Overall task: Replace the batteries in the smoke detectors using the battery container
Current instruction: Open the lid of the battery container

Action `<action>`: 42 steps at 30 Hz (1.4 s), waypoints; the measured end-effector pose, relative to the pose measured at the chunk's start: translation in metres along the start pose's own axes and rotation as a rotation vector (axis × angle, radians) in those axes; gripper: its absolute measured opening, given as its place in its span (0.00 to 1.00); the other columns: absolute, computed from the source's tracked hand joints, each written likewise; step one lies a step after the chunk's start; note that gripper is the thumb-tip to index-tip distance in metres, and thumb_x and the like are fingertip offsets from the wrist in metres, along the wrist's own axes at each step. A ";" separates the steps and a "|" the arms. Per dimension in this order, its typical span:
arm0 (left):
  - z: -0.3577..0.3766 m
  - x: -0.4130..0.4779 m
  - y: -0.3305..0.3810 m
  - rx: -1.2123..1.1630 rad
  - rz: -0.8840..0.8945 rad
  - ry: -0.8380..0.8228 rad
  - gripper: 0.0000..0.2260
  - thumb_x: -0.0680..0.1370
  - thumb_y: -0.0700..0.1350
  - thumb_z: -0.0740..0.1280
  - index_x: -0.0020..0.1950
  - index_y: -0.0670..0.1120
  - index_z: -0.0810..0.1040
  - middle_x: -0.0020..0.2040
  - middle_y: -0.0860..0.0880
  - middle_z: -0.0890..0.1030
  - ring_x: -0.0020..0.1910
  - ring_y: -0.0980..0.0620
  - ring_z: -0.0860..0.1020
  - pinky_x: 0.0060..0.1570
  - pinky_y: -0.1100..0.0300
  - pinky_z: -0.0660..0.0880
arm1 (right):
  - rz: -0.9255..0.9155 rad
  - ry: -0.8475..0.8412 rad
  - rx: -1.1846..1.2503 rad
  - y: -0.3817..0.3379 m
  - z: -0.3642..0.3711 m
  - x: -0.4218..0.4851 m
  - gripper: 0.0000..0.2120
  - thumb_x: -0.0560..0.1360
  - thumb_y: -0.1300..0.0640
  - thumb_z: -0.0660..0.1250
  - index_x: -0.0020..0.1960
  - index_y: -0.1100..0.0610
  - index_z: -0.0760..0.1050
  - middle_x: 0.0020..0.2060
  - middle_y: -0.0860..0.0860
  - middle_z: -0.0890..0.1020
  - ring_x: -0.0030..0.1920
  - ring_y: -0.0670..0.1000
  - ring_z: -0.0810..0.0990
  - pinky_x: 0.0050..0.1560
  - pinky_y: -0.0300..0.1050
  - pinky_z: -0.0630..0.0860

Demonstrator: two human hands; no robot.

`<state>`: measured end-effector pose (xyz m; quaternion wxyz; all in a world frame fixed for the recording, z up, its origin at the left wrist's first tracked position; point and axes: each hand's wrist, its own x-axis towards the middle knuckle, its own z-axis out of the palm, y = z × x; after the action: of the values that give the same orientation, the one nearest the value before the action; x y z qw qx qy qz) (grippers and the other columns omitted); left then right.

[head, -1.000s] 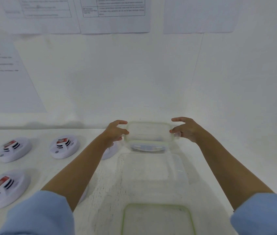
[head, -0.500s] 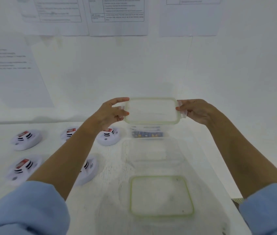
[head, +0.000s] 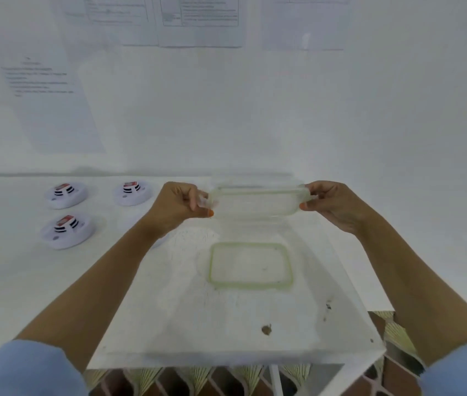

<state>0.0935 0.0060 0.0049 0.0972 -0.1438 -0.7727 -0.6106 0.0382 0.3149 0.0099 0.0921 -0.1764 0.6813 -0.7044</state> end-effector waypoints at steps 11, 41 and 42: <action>0.018 -0.046 -0.040 0.454 -0.060 -0.151 0.27 0.66 0.24 0.67 0.19 0.53 0.70 0.32 0.63 0.82 0.47 0.68 0.79 0.44 0.75 0.74 | -0.002 -0.062 -0.259 0.057 0.011 -0.060 0.24 0.64 0.81 0.66 0.33 0.52 0.82 0.51 0.54 0.78 0.55 0.48 0.75 0.57 0.34 0.71; 0.026 -0.023 -0.053 0.295 -0.653 -0.397 0.28 0.73 0.31 0.67 0.70 0.50 0.67 0.68 0.42 0.63 0.49 0.45 0.75 0.38 0.64 0.80 | 0.361 -0.039 -0.615 0.072 0.035 -0.021 0.23 0.66 0.66 0.74 0.60 0.56 0.75 0.59 0.55 0.69 0.38 0.46 0.75 0.29 0.35 0.74; 0.025 -0.020 -0.054 0.304 -0.648 -0.399 0.28 0.73 0.31 0.67 0.70 0.49 0.67 0.68 0.42 0.62 0.49 0.46 0.75 0.39 0.63 0.79 | 0.360 -0.036 -0.615 0.073 0.034 -0.019 0.23 0.66 0.66 0.74 0.60 0.56 0.75 0.58 0.55 0.69 0.38 0.46 0.75 0.29 0.35 0.75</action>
<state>0.0947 0.0171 -0.0567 -0.2320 0.0075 -0.8632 -0.4483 0.0603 0.2859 -0.0641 0.1696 -0.0853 0.8798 -0.4358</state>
